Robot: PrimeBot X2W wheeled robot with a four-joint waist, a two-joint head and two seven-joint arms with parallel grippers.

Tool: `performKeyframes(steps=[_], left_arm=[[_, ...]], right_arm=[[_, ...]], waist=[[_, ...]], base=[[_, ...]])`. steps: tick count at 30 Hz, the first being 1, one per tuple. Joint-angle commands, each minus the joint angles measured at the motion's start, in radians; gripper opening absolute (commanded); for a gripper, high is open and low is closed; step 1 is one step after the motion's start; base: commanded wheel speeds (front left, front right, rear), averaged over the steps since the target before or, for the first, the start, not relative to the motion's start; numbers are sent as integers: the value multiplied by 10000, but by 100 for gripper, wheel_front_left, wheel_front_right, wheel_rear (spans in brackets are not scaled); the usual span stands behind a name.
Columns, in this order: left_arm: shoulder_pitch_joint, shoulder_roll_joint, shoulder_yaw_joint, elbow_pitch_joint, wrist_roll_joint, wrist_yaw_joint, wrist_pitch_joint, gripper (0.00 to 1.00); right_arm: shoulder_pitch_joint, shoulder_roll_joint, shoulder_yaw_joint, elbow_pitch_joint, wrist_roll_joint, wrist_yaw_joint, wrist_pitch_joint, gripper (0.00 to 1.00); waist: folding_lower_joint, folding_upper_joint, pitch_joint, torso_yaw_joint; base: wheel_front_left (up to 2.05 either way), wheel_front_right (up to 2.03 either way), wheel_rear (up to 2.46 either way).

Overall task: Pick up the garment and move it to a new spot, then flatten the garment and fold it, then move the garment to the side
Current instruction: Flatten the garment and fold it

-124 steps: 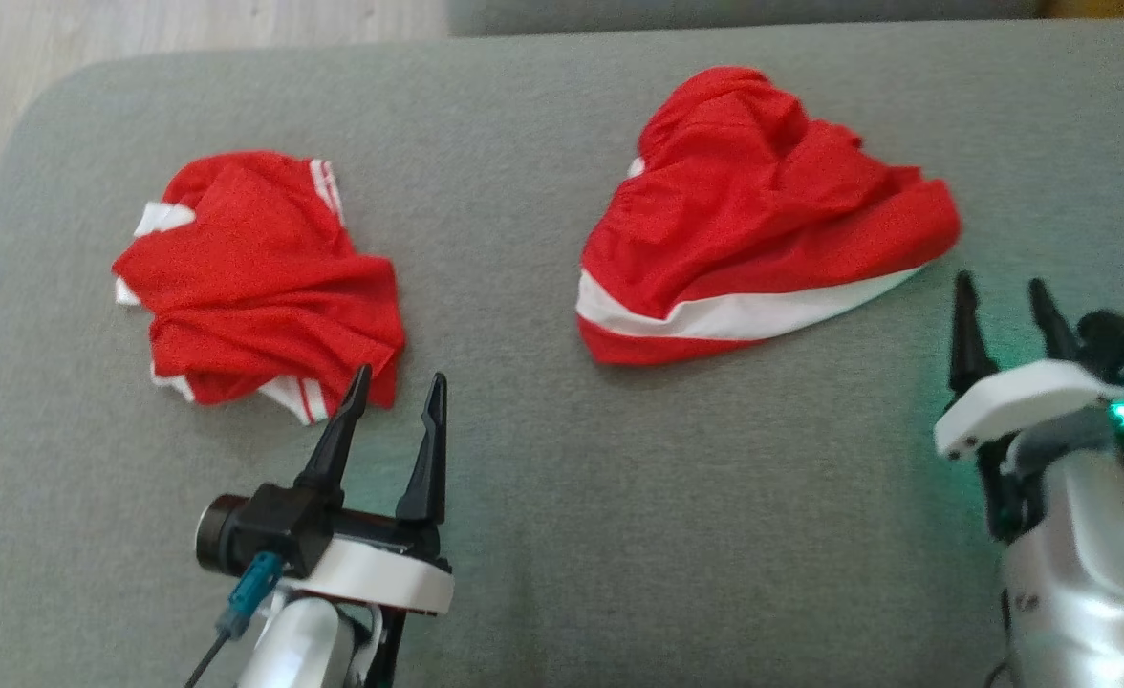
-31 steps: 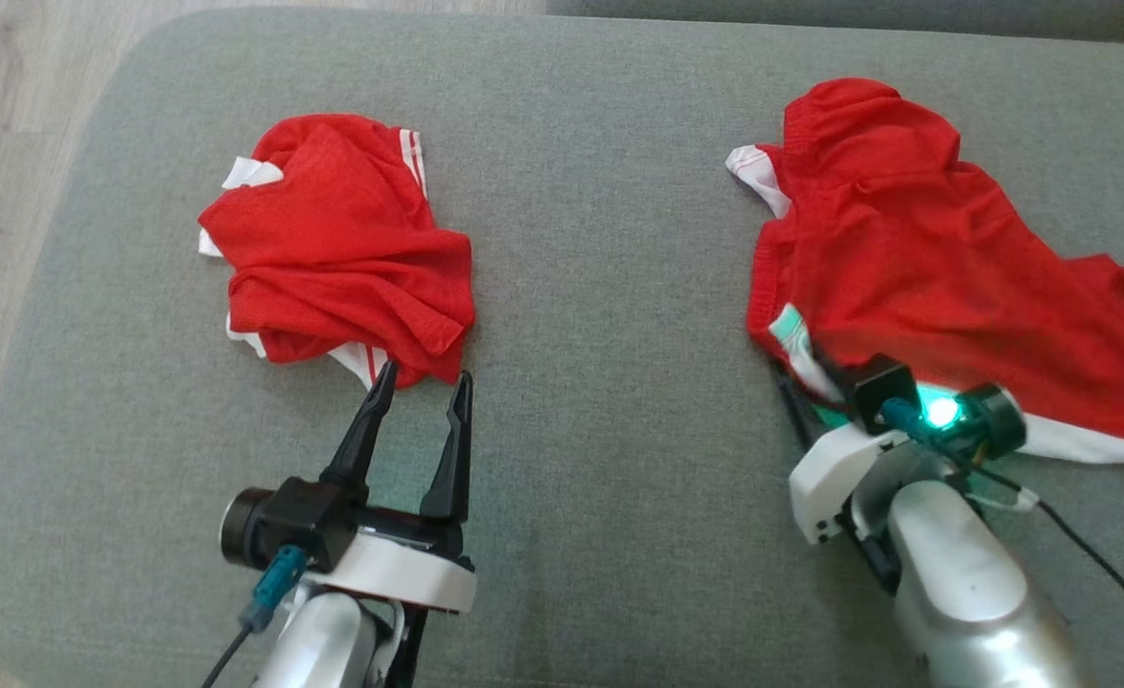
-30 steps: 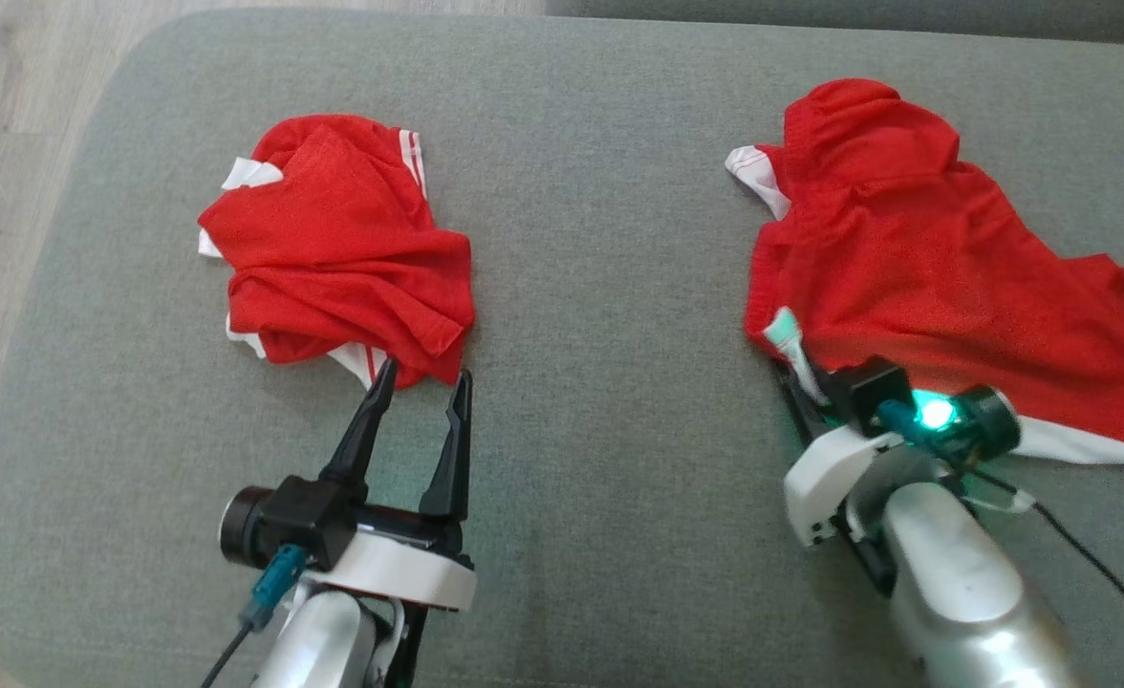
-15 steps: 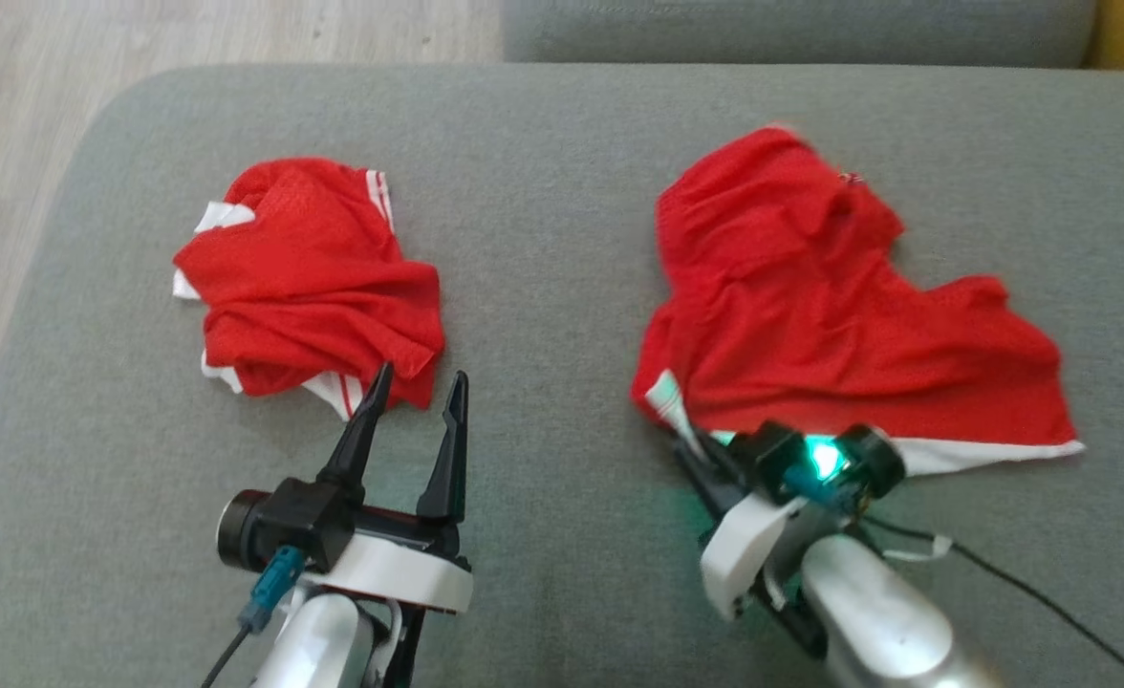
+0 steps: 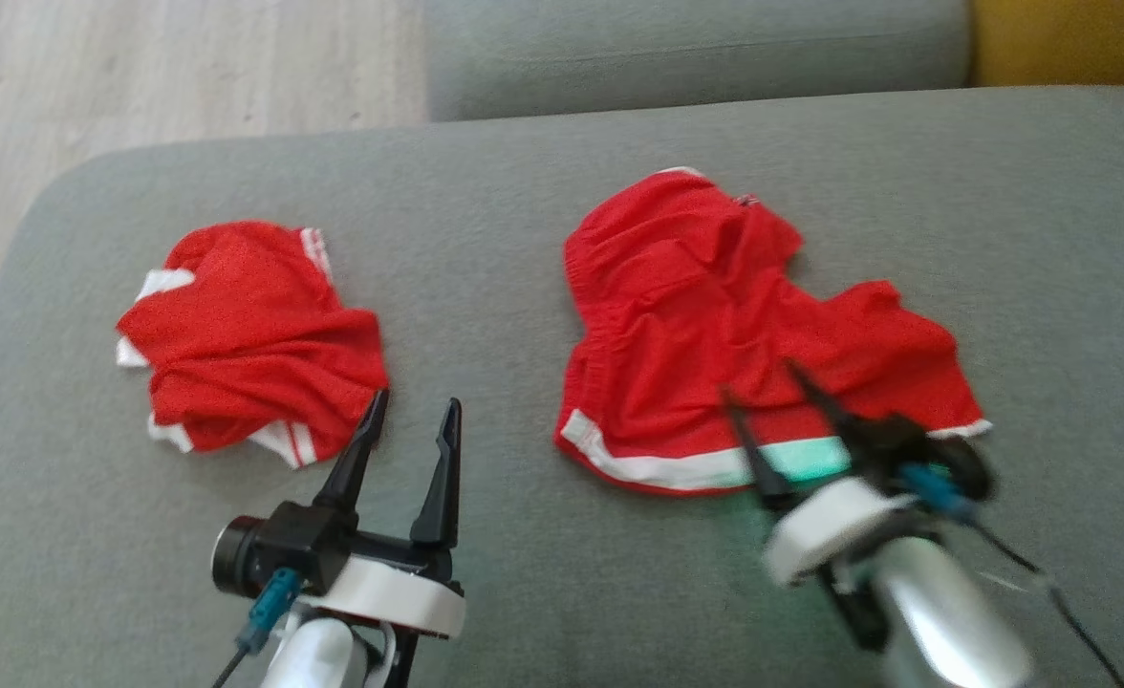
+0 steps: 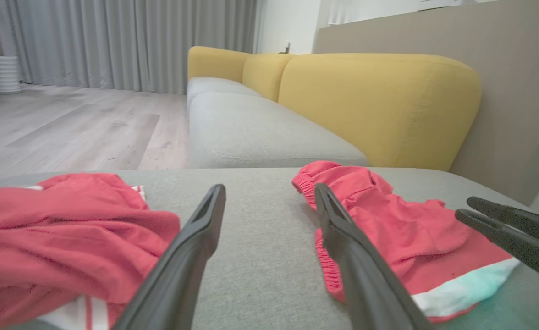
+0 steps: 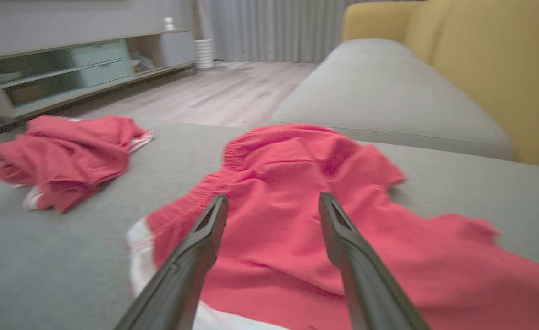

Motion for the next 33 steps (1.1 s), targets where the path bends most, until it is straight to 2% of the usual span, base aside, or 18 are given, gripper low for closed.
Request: performKeyframes(steps=[1, 6, 10, 19, 27, 33], left_arm=[[-145, 2, 248, -292, 119, -33, -95, 100], [-220, 2, -31, -117, 271, -228, -95, 100], [-384, 6, -270, 128, 358, -370, -95, 100], [-1376, 367, -1144, 1204, 462, -699, 421, 100], [-2188, 679, -1449, 2012, 335, -757, 1235, 100], [-2496, 807, -1682, 2355, 223, -775, 1356, 100]], right_arm=[[61, 53, -232, -434, -194, -7, -145, 100], [999, 53, -2763, -1164, -893, -7, -174, 100], [1474, 53, -3704, -1445, -844, -7, -180, 100], [1369, 53, -3638, -1923, -485, -7, -185, 100], [1260, 53, -3428, -2047, -272, -7, -186, 100], [1240, 53, -3449, -2051, -245, -7, -186, 100]], waist=[[1, -1, -138, -251], [1, -1, -98, -688], [1, -1, 72, -985], [1, -1, 671, -1462], [1, -1, 1082, -1674], [1, -1, 1227, -1723]], base=[[0, 0, 0], [0, 0, 0], [0, 0, 0], [0, 0, 0], [0, 0, 0], [0, 0, 0]])
